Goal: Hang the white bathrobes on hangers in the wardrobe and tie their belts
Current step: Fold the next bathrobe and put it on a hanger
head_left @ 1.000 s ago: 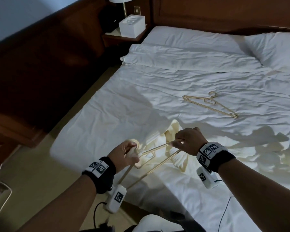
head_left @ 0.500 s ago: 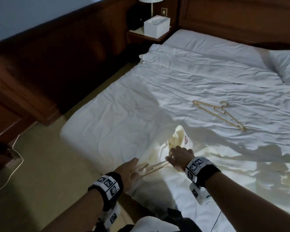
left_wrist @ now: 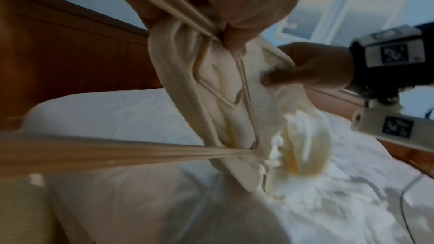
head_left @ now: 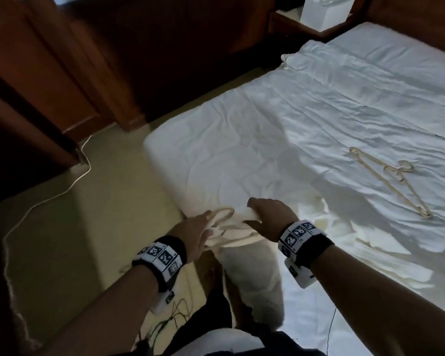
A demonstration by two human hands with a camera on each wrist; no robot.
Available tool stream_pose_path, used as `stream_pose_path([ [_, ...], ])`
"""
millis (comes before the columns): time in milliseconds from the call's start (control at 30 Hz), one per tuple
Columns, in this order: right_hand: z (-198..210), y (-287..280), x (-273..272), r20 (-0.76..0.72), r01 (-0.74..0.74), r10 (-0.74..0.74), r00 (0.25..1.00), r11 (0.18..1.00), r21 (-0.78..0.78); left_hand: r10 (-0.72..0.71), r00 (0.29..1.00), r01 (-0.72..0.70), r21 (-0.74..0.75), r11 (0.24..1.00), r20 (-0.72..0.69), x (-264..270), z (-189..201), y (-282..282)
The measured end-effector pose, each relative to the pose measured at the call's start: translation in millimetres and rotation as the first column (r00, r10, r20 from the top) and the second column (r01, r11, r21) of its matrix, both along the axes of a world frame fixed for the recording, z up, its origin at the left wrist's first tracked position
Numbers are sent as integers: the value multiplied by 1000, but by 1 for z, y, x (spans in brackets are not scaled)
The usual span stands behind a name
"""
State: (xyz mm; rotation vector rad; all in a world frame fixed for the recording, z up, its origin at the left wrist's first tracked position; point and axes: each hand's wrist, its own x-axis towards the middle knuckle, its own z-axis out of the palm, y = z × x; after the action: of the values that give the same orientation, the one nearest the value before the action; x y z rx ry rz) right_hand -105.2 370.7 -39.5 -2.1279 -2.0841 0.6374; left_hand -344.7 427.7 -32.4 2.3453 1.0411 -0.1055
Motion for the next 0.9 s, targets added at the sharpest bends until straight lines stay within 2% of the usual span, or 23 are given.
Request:
stream_pose_path([
  [133,5,19,-13,3,42,-42,999,999,-20,257,950,-258,-15,966,176,-31,5,14],
  [233,20,54,-44,-35,-33,34,999,999,23,407,855,-435,19,900,320,-51,21,46],
  [300,35,93,-72,-56,-76,81,995,993,90,446,799,-505,47,862,403,-69,40,76],
  [400,77,164,-125,-77,-91,112,991,967,240,429,764,-551,142,823,481,-112,83,127],
  [500,139,240,-190,-119,-95,155,981,910,403,388,720,-607,253,753,575,-182,148,181],
  [600,212,311,-269,-170,-145,307,936,779,611,335,707,-652,391,650,622,-263,223,226],
  [700,283,366,-356,-42,-250,436,899,589,769,275,716,-659,492,570,641,-333,297,252],
  [767,325,388,-412,79,-341,479,874,491,802,240,734,-653,563,506,636,-373,332,264],
  [833,358,406,-461,102,-427,551,828,502,752,250,750,-649,610,455,612,-411,356,273],
  [900,380,425,-503,98,-522,643,759,513,682,262,751,-652,619,437,606,-450,374,279],
])
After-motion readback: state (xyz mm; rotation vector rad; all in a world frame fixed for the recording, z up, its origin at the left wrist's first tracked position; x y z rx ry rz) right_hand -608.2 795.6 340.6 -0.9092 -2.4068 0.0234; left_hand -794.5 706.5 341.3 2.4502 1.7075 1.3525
